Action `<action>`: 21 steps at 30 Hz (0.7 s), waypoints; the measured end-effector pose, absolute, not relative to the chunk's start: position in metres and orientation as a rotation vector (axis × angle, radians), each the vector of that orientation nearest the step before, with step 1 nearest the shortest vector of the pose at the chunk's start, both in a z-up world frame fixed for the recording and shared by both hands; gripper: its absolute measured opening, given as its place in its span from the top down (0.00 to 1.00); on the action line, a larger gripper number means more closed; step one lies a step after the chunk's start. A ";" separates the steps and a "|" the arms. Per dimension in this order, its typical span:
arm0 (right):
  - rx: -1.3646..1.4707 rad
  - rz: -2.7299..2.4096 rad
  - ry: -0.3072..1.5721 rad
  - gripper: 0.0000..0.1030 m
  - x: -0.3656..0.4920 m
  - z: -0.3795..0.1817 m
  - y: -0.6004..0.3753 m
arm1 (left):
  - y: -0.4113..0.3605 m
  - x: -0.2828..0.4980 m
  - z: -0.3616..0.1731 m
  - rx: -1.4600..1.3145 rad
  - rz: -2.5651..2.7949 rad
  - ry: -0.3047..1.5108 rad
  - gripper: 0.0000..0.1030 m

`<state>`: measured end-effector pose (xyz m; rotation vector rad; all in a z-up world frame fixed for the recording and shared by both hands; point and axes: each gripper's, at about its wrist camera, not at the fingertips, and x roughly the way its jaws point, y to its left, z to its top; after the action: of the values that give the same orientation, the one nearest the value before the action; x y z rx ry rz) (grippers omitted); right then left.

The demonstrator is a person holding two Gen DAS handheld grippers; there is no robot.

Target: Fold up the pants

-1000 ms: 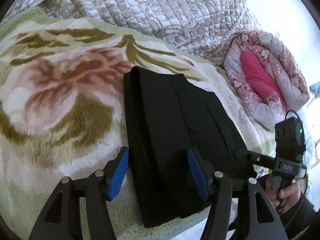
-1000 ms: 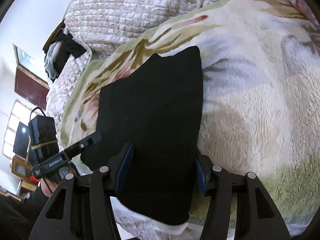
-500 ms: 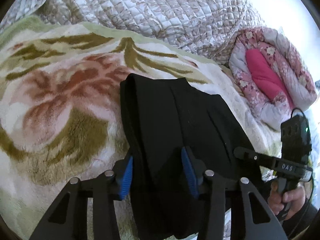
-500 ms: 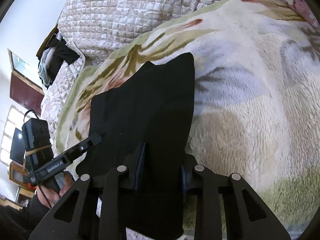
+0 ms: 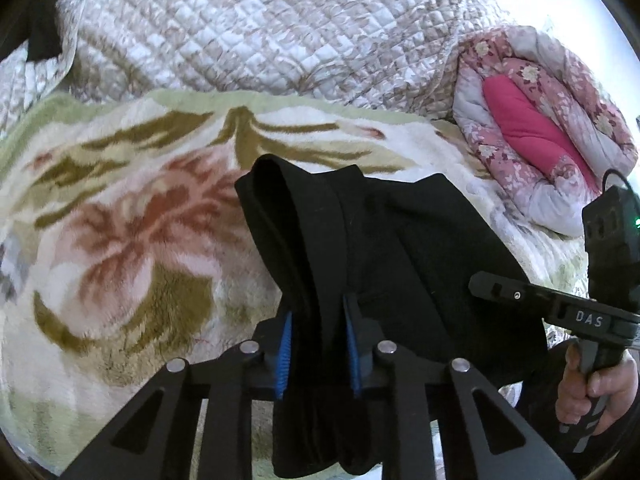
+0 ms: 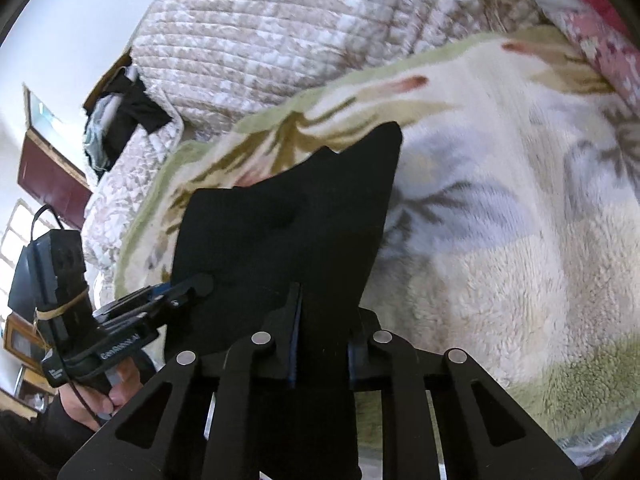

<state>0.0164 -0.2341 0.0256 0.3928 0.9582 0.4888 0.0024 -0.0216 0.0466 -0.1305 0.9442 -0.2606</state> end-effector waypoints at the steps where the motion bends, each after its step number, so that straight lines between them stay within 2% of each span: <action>1: 0.387 0.495 0.951 0.84 0.016 0.030 -0.233 | -0.023 0.002 0.050 -0.127 -0.264 0.940 0.77; 11: 0.364 0.521 0.905 0.84 0.037 0.049 -0.223 | -0.022 0.020 0.068 -0.098 -0.269 0.899 0.78; 21: 0.335 0.531 0.856 0.84 0.110 0.058 -0.217 | -0.009 0.090 0.078 -0.092 -0.276 0.848 0.78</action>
<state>0.1101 -0.2166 0.0580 0.3348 0.8562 0.5310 0.0904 -0.0085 0.0780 -0.0919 0.8485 -0.2755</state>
